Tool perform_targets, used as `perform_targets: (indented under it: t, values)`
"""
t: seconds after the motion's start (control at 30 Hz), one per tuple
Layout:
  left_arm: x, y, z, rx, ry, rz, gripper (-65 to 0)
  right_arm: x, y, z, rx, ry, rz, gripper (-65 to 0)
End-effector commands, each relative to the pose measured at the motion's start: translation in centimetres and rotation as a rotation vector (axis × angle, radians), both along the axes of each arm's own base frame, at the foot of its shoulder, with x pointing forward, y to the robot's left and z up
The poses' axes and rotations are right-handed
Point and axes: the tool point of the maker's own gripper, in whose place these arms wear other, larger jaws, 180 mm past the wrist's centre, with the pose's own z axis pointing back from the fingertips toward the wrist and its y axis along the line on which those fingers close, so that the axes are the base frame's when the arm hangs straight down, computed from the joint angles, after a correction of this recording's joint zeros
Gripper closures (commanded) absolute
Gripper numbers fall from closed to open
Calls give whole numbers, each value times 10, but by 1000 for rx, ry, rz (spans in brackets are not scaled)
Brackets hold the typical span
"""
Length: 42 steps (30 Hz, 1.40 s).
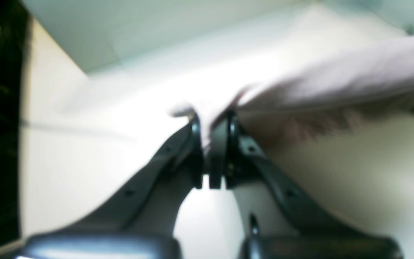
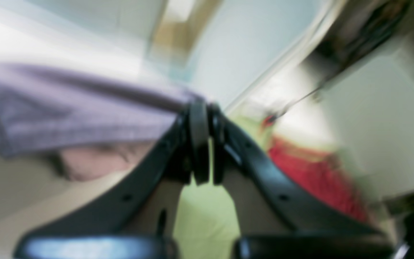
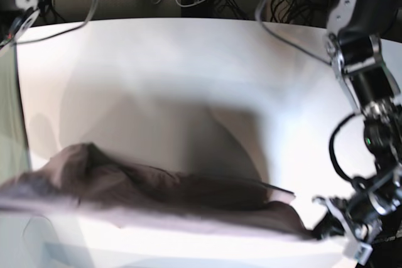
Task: Layout the t-shirt on the table in an organized manner, then fold the t-shirt properly
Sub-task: 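Lift the t-shirt high with both grippers and swing it across the table, then lower the t-shirt flat onto the table and open both grippers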
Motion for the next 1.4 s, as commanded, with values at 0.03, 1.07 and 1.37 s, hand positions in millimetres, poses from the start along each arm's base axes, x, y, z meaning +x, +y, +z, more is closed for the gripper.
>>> perform_targets:
  t: [0.03, 1.07, 1.37]
  values:
    - [-14, -1, -3, 7, -22, -6, -2, -14, -6, -17, 39, 6, -29, 0]
    - [-269, 66, -212, -147, 669, 223, -4, -190, 29, -242, 209, 731, -76, 0]
    - [-286, 76, -226, -64, 739, 258, -7, -202, 37, -253, 213, 789, -55, 0]
